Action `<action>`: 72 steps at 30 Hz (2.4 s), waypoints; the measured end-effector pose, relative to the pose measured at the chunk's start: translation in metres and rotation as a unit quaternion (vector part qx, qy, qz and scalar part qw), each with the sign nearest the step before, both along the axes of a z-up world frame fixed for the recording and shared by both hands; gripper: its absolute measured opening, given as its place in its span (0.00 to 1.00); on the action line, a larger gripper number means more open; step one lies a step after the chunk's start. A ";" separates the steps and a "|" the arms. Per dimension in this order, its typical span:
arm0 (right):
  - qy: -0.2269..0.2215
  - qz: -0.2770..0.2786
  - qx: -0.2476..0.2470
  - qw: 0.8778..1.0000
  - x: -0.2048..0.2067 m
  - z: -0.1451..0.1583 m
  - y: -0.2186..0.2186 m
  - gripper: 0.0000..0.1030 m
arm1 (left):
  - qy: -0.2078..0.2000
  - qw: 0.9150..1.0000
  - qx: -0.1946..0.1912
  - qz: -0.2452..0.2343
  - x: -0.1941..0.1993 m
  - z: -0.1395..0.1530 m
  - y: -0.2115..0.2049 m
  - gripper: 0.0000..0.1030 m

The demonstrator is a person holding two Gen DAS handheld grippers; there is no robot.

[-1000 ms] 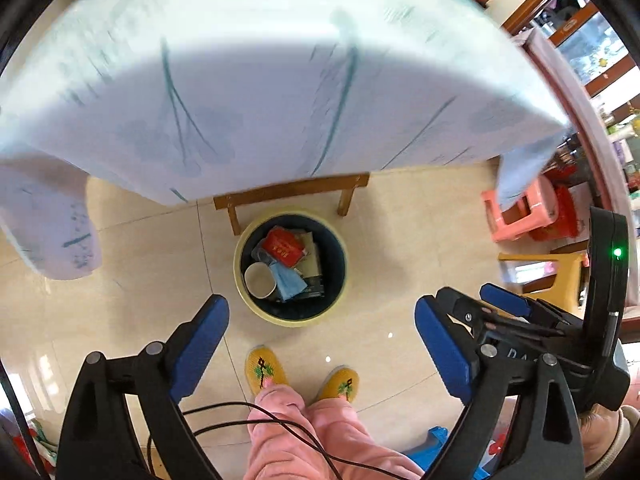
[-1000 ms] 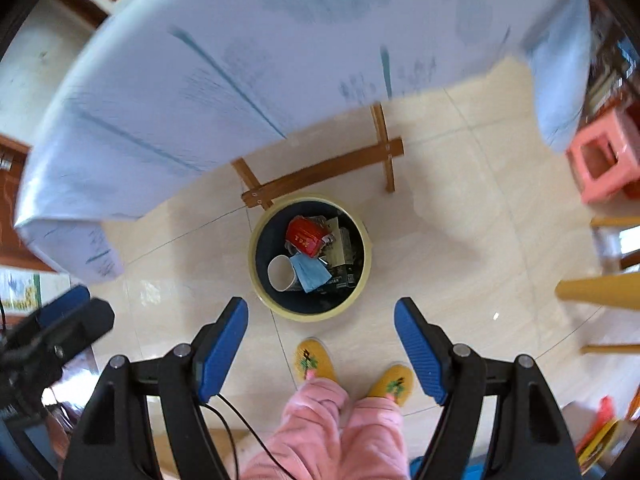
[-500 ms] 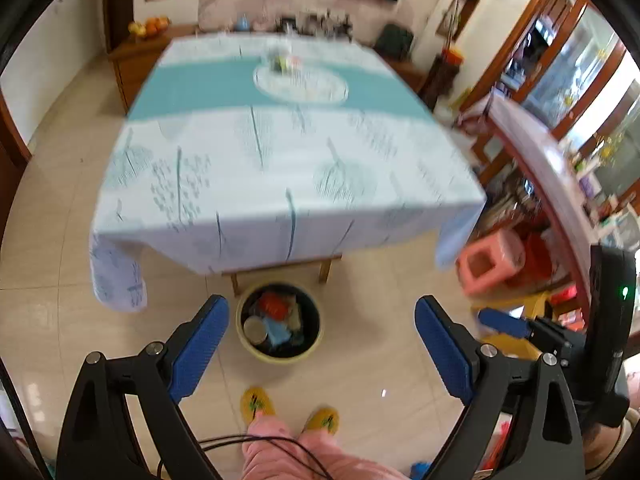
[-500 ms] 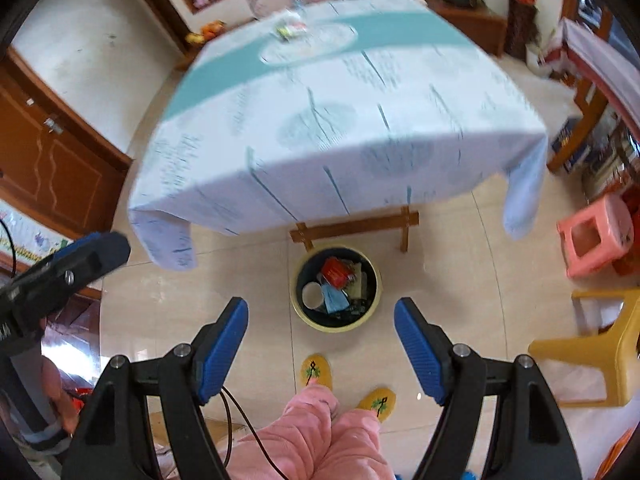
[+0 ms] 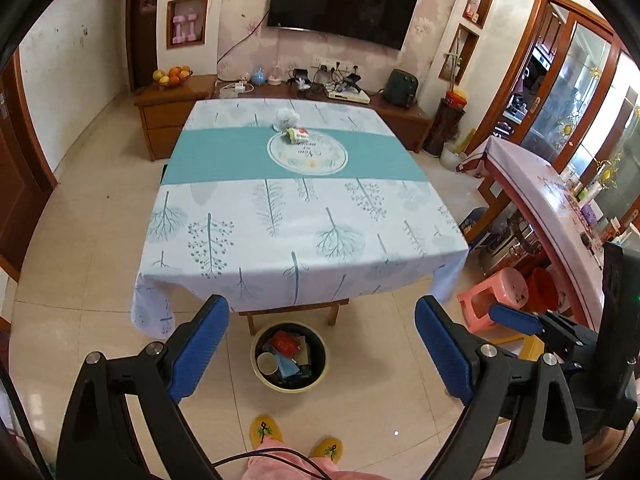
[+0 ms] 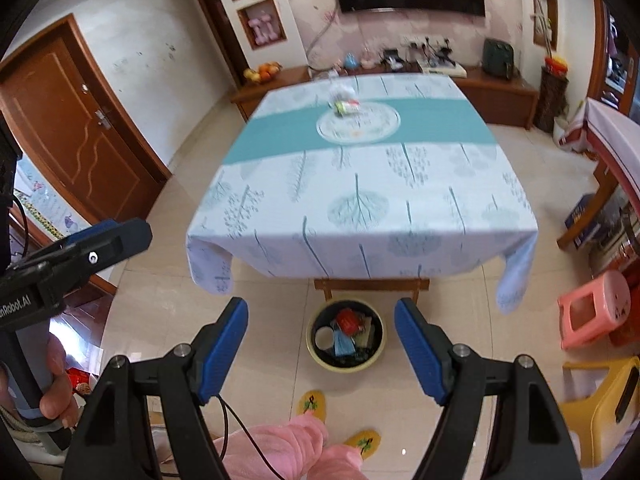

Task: Collect trash
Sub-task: 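Move both tools back to the table toward the white plastic bag, then grasp the tomato-print snack packet with the right tool while the left tool grasps the white plastic bag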

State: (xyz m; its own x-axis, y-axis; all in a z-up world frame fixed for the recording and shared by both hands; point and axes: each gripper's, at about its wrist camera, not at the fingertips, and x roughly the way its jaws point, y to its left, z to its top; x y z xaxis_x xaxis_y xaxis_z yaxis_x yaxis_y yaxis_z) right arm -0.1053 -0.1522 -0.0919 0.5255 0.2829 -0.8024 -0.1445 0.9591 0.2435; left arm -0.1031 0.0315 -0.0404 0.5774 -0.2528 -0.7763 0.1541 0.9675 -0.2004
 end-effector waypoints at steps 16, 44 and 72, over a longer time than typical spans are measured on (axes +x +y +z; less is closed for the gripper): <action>-0.041 -0.003 0.019 0.999 0.056 0.031 -0.030 0.74 | -0.034 0.999 0.034 -0.009 0.052 0.040 -0.023 0.90; 0.111 -0.263 0.107 0.952 0.458 -0.077 0.021 0.74 | 0.041 0.961 0.098 -0.253 0.545 -0.078 0.016 0.90; 0.185 -0.303 0.019 0.935 0.532 -0.194 0.017 0.27 | 0.121 0.926 0.091 -0.347 0.652 -0.194 -0.055 0.90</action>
